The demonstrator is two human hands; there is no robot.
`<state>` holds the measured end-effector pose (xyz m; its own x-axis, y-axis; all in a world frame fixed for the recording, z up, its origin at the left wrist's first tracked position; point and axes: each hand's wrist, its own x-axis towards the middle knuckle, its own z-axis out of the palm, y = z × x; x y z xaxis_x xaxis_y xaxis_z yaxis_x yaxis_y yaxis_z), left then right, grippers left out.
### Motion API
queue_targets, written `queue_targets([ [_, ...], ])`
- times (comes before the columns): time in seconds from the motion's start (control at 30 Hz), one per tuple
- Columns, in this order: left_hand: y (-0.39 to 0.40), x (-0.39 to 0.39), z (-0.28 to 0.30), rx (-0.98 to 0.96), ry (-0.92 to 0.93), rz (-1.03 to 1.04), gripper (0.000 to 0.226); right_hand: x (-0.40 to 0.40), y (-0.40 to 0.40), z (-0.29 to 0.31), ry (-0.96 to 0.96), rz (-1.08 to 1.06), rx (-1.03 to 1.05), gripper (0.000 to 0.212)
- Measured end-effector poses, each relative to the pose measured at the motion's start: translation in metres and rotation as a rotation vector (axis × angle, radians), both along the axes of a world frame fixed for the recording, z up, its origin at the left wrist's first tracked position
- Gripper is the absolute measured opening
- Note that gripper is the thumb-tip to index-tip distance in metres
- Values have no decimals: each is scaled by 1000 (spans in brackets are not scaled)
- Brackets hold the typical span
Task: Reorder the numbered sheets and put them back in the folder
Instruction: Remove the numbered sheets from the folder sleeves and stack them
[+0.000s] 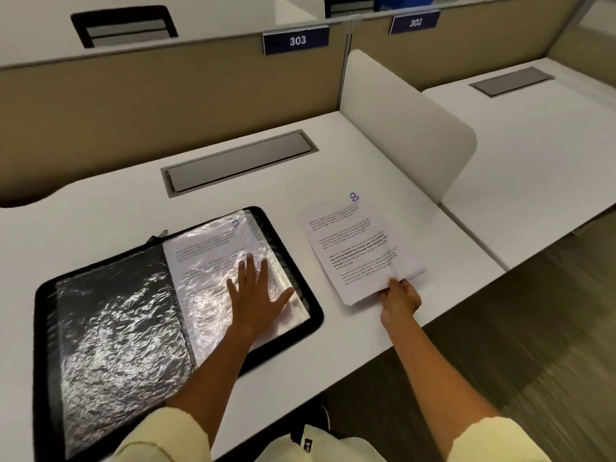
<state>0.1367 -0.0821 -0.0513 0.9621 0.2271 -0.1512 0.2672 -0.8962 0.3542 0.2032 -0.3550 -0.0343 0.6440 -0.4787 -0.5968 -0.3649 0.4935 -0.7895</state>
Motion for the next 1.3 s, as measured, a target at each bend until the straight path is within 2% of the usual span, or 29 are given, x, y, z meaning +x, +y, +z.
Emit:
queue_targets([
  [0.23, -6, -4, -12, 8, 85, 34, 108, 12, -11, -8, 67, 46, -251, 10],
  [0.37, -3, -7, -19, 32, 56, 19, 106, 9, -16, -10, 80, 50, -463, 23],
  [0.43, -3, -9, -21, 26, 43, 26, 98, 7, -17, -12, 51, 54, -525, 31],
  [0.57, -3, -7, -18, 30, 54, 60, 72, 1, -7, -15, -7, 104, -647, 30],
  [0.8, 11, -14, -11, -234, -294, 248, 42, -14, 31, -16, -158, 283, -704, 25],
  [1.07, 35, -32, 20, -363, -452, 419, 39, -35, 83, -13, -299, 457, -699, 25],
  [1.17, 51, -44, 26, -355, -578, 439, 46, -46, 100, -11, -356, 505, -713, 27],
  [1.3, 71, -67, 39, -371, -642, 477, 44, -67, 124, -13, -423, 584, -740, 27],
])
